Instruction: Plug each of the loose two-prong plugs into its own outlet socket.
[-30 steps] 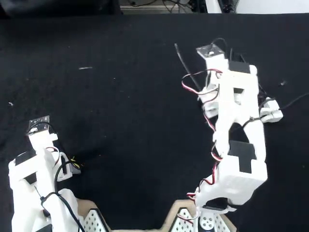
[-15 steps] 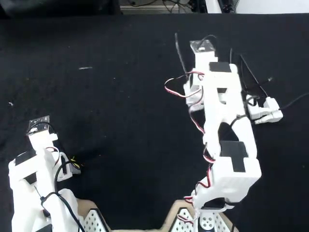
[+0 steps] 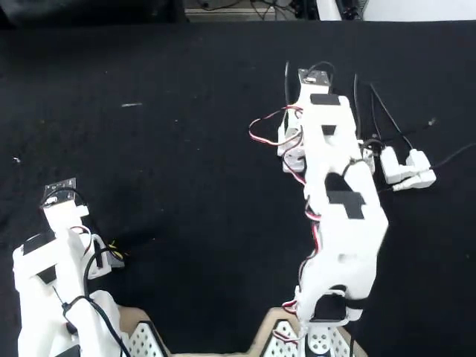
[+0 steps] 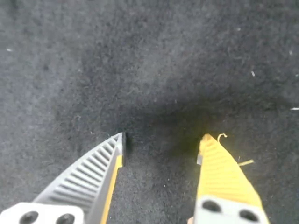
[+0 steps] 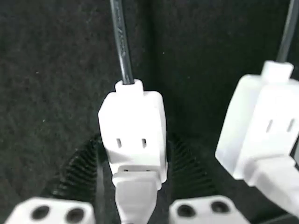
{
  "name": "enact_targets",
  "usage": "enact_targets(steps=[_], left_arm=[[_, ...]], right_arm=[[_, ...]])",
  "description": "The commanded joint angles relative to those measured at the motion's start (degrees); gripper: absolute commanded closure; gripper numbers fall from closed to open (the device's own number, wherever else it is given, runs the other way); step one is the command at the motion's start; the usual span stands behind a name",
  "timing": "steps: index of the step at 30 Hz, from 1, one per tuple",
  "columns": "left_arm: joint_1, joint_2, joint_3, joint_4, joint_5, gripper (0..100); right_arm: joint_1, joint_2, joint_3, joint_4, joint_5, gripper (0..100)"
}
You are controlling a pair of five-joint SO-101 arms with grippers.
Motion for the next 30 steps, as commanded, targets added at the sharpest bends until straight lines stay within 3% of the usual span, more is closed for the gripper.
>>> enact_targets(steps=[1,4,11,19,30], left_arm=[[-1.89,-0.62,-0.31,-2.73,0.97,74],[-1.89,-0.62,-0.31,-2.73,0.97,74],[-1.89,-0.62,-0.31,-2.73,0.97,74],[-1.89,-0.62,-0.31,-2.73,0.97,74],[-1.89,-0.62,-0.22,-2.73,0.97,74]], right_arm=[[-1.14,0.92,-6.64,1.76,-0.62,98.6],[-1.23,2.51,-9.80,3.43,-0.18,97.6],[-1.23,3.30,-12.26,6.33,-0.09,78.2],[-1.32,-0.84,-14.02,9.76,-0.09,77.9],[-7.03,-20.62,-13.58,13.63,5.54,77.9]])
